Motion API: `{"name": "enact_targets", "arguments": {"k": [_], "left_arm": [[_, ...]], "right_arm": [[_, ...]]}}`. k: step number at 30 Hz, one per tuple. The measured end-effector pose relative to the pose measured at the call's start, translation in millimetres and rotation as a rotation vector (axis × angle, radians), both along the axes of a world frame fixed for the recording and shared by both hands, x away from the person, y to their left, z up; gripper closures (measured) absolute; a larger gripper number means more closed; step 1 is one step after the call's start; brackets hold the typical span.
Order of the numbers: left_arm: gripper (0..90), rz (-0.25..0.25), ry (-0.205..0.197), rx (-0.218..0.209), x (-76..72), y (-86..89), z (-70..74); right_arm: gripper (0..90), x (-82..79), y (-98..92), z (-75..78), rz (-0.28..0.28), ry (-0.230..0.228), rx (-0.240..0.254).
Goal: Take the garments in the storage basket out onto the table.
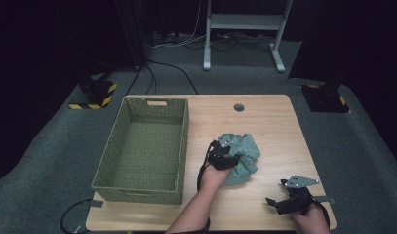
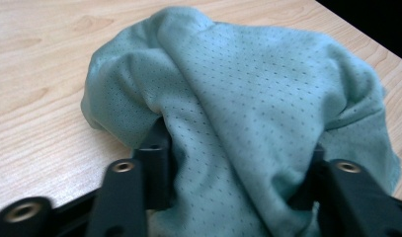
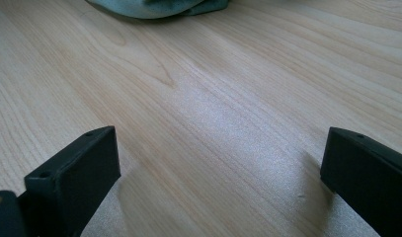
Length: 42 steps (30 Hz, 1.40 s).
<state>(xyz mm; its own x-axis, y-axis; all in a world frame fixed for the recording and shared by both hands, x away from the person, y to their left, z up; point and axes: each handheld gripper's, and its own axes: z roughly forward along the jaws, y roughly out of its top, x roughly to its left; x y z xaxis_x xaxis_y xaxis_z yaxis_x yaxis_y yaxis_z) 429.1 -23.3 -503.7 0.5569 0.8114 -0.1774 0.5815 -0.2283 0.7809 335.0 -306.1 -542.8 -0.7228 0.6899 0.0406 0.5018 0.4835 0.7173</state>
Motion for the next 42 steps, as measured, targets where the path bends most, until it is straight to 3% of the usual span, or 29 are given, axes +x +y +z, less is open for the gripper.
{"name": "enact_targets", "arguments": {"k": [13, 26, 42], "left_arm": [[25.6, -0.025, -0.037, -0.029, -4.0, 3.2, 11.6], [5.2, -0.010, -0.083, -0.035, -11.9, 11.4, 31.3], [2.7, -0.031, -0.138, -0.076, -26.3, 25.1, 51.5]], "right_arm": [[1.5, 0.4, -0.7, 0.2, 0.002, 0.004, 0.004], [1.7, 0.1, -0.5, 0.1, 0.000, 0.000, 0.002], [1.5, 0.5, -1.0, 0.2, 0.001, 0.005, 0.008]]}}
